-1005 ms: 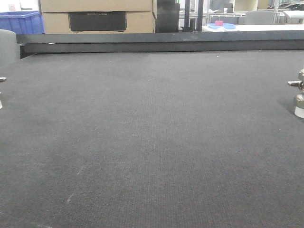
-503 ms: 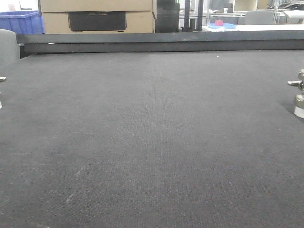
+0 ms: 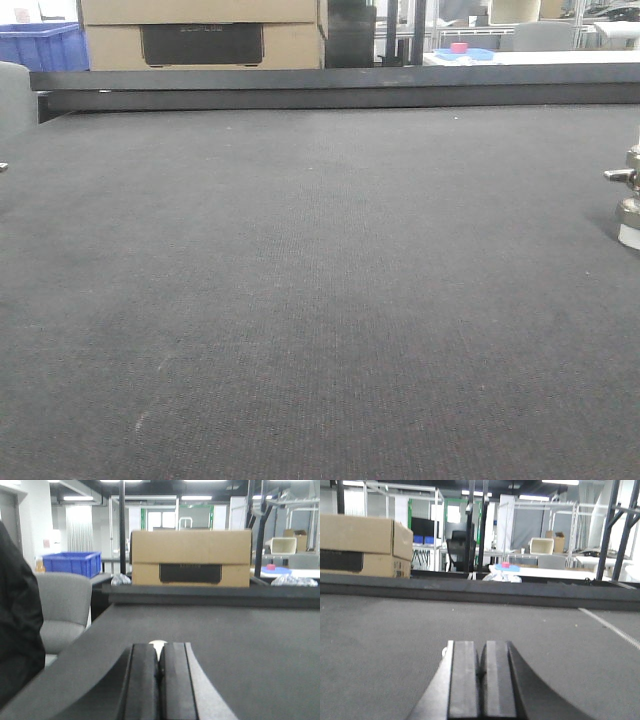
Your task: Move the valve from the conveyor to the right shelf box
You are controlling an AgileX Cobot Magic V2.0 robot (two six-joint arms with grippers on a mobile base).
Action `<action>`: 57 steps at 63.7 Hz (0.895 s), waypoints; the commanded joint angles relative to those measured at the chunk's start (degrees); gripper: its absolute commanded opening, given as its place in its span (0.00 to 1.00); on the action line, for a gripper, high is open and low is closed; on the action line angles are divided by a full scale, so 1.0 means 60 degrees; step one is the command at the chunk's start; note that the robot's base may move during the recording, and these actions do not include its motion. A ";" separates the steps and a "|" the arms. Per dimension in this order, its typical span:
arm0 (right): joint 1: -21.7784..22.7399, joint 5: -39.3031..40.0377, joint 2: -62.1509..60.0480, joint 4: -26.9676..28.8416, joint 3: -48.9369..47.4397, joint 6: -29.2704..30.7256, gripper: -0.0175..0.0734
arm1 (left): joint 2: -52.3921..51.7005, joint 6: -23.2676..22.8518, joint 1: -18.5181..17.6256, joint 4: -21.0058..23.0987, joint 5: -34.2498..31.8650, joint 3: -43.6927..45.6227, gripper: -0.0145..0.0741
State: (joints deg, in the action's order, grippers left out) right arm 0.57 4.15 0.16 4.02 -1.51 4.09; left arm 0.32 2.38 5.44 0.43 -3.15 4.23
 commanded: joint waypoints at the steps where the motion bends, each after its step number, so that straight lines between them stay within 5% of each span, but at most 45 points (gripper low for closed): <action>1: 0.0056 -0.0208 -0.0027 -0.0054 -0.0884 0.0031 0.01 | 0.0283 -0.0017 -0.0007 -0.0414 0.0525 0.1067 0.04; 9: 0.0056 -0.2124 -0.0027 -0.0054 -0.2595 0.0031 0.02 | 0.1366 -0.0017 -0.0007 -0.0884 0.2254 0.2925 0.09; 16: 0.0056 -0.2813 0.0535 -0.0054 -0.3715 0.0031 0.14 | 0.2698 -0.0017 -0.0007 -0.0848 0.3290 0.4404 0.32; 26: 0.0056 -0.2751 0.1708 -0.0054 -0.4465 0.0031 0.56 | 0.4220 -0.0017 -0.0214 -0.0587 0.3613 0.5496 0.67; 33: 0.0056 -0.2477 0.2572 -0.0054 -0.4528 0.0031 0.83 | 0.4950 -0.0017 -0.0526 0.0167 0.3726 0.5898 0.79; 43: 0.0056 -0.1571 0.3939 -0.0165 -0.4744 0.0031 0.82 | 0.5893 -0.0017 -0.0797 0.1363 0.4443 0.6689 0.83; 57: -0.0238 -0.4124 0.6574 -0.0165 -0.7106 0.0031 0.82 | 0.6708 -0.0017 -0.1197 0.1363 0.5288 0.7711 0.83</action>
State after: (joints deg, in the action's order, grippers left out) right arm 0.17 -15.59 33.86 3.68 -38.93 4.09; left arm 39.57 2.38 -0.81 7.96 28.03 48.74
